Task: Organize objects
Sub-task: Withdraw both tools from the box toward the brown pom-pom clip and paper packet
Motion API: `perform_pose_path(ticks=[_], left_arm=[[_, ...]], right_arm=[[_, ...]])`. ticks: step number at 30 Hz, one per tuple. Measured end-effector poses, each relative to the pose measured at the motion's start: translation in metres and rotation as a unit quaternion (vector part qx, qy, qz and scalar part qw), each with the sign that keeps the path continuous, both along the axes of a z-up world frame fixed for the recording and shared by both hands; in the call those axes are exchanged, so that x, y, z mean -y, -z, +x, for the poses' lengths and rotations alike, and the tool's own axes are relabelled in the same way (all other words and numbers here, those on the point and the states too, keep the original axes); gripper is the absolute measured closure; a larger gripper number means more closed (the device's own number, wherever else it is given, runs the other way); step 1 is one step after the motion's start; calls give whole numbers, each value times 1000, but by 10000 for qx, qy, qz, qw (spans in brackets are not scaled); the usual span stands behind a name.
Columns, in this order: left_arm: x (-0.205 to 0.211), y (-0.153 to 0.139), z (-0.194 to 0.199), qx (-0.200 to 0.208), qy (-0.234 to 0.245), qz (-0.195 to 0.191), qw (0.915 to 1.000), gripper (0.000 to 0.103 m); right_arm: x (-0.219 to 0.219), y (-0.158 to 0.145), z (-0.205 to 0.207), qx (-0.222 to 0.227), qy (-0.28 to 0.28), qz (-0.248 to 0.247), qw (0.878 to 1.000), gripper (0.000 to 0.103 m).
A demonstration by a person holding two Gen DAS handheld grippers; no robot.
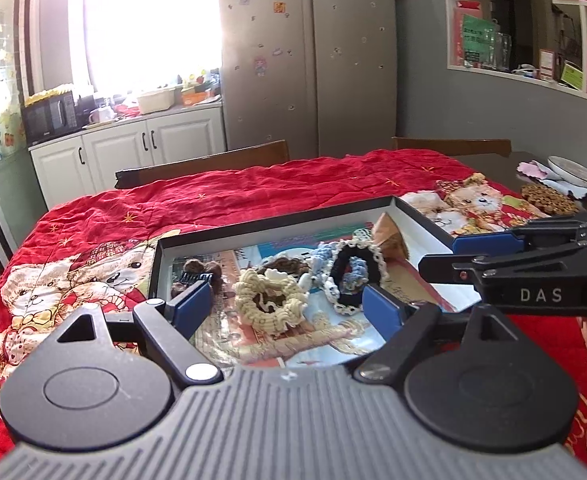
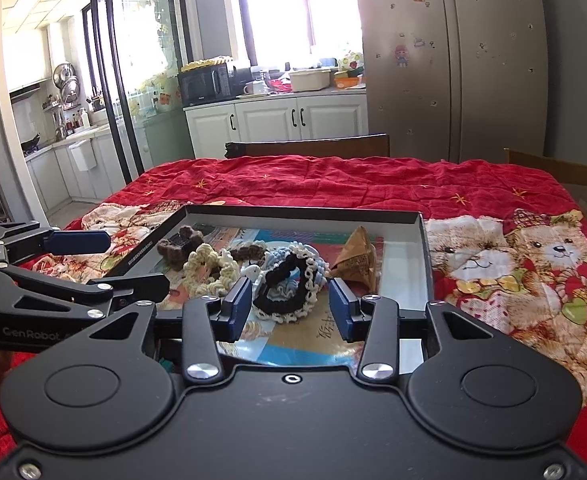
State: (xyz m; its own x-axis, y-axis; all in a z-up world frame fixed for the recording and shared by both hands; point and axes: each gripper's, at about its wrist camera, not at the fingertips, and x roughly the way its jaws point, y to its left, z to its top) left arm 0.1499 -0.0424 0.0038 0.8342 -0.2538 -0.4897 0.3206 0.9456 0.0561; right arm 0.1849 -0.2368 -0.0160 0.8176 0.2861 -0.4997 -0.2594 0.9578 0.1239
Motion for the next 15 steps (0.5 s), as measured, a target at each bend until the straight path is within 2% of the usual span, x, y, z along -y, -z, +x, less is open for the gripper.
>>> perform_pose_path(ticks=[15], left_arm=[[12,9,-35,-50,569,128,9983,13]], right_arm=[[14,1,-48,-66,51,-306,9995,61]])
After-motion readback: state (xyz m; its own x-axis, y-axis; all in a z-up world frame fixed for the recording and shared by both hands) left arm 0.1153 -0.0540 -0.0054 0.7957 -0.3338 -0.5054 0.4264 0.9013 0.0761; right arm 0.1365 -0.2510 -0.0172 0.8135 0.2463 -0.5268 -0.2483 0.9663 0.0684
